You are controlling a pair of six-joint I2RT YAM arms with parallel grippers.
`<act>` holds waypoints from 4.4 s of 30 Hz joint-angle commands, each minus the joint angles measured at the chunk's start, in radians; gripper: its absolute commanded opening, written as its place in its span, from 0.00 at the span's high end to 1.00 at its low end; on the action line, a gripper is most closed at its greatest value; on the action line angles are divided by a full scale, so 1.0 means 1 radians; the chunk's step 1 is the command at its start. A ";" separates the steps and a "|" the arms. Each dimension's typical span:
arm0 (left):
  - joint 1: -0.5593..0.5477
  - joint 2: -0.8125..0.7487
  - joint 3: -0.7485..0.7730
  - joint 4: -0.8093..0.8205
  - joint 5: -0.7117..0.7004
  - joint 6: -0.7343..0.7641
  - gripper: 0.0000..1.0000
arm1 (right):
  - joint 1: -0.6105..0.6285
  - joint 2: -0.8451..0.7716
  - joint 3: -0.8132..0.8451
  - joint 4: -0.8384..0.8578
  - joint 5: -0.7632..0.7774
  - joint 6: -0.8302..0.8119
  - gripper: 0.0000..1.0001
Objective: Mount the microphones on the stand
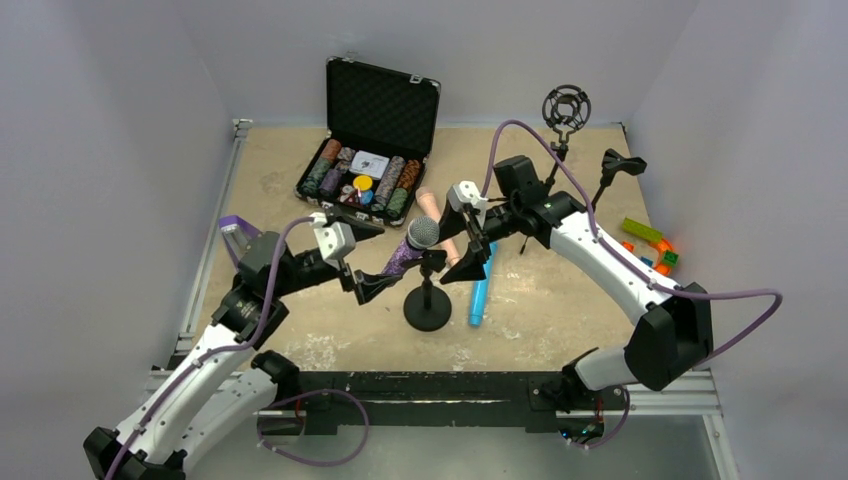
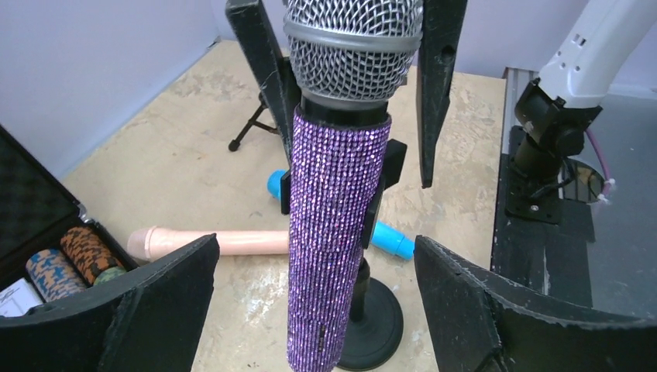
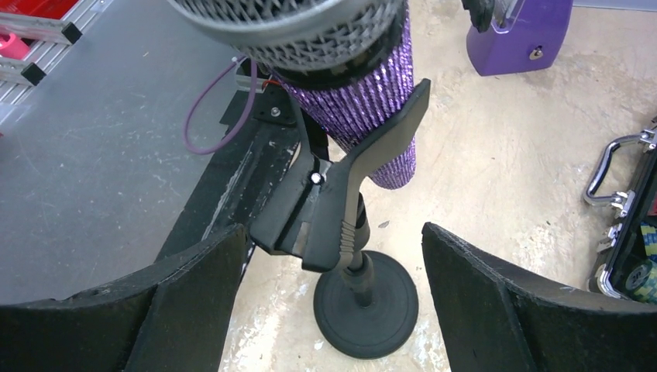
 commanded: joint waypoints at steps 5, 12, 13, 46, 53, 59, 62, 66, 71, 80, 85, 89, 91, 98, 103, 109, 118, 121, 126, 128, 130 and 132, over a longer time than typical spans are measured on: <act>0.007 0.170 0.171 -0.061 0.192 0.100 0.01 | -0.004 -0.036 0.038 -0.041 -0.046 -0.059 0.12; 0.005 0.298 0.205 0.084 0.347 0.017 0.05 | -0.004 -0.042 0.036 -0.042 -0.054 -0.063 0.12; 0.004 0.308 0.201 0.104 0.353 0.003 0.07 | -0.004 -0.042 0.036 -0.044 -0.054 -0.063 0.12; 0.346 0.344 0.639 -0.313 -0.517 0.067 1.00 | -0.124 -0.207 0.027 -0.018 -0.052 0.000 0.11; 0.484 0.529 0.845 -0.265 -0.563 0.050 1.00 | -0.124 -0.212 0.010 0.011 -0.064 0.025 0.11; 0.590 0.632 0.911 -0.188 -0.614 0.041 1.00 | -0.125 -0.208 0.000 0.019 -0.073 0.038 0.11; 0.633 0.677 0.923 -0.154 -0.628 0.033 1.00 | -0.125 -0.202 0.000 0.020 -0.082 0.042 0.11; 0.670 0.729 0.928 -0.107 -0.632 0.036 1.00 | -0.125 -0.198 0.002 0.019 -0.085 0.043 0.11; 0.699 0.793 0.915 -0.050 -0.620 0.051 1.00 | -0.126 -0.194 0.000 0.018 -0.087 0.042 0.11; 0.729 0.819 0.762 0.122 -0.568 0.075 1.00 | -0.126 -0.188 -0.003 0.022 -0.085 0.043 0.11; 0.737 0.799 0.657 0.180 -0.528 0.052 0.97 | -0.127 -0.185 -0.005 0.022 -0.085 0.044 0.11; 0.740 0.774 0.600 0.188 -0.542 0.026 0.84 | -0.127 -0.184 -0.005 0.023 -0.087 0.044 0.11; 0.740 0.752 0.573 0.198 -0.567 0.018 0.69 | -0.127 -0.184 -0.005 0.024 -0.087 0.044 0.11; 0.741 0.667 0.519 0.158 -0.664 0.001 0.32 | -0.129 -0.183 -0.008 0.026 -0.085 0.043 0.11; 0.742 0.626 0.518 0.102 -0.725 0.007 0.14 | -0.129 -0.184 -0.011 0.026 -0.080 0.042 0.10; 0.741 0.547 0.537 0.023 -0.808 -0.004 0.01 | -0.134 -0.186 -0.008 0.015 -0.053 0.027 0.10; 0.741 0.353 0.575 -0.199 -0.816 -0.101 0.01 | -0.150 -0.197 0.041 -0.074 0.005 -0.060 0.10; 0.740 0.261 0.553 -0.276 -0.767 -0.151 0.01 | -0.153 -0.209 0.080 -0.146 0.049 -0.091 0.10; 0.740 0.116 0.507 -0.418 -0.561 -0.293 0.01 | -0.161 -0.230 0.161 -0.283 0.114 -0.112 0.10; 0.740 0.068 0.468 -0.434 -0.444 -0.342 0.01 | -0.170 -0.244 0.197 -0.325 0.139 -0.087 0.11; 0.740 0.024 0.416 -0.433 -0.345 -0.392 0.01 | -0.179 -0.273 0.213 -0.333 0.172 -0.028 0.11; 0.739 -0.013 0.365 -0.430 -0.261 -0.435 0.01 | -0.193 -0.317 0.200 -0.295 0.213 0.086 0.11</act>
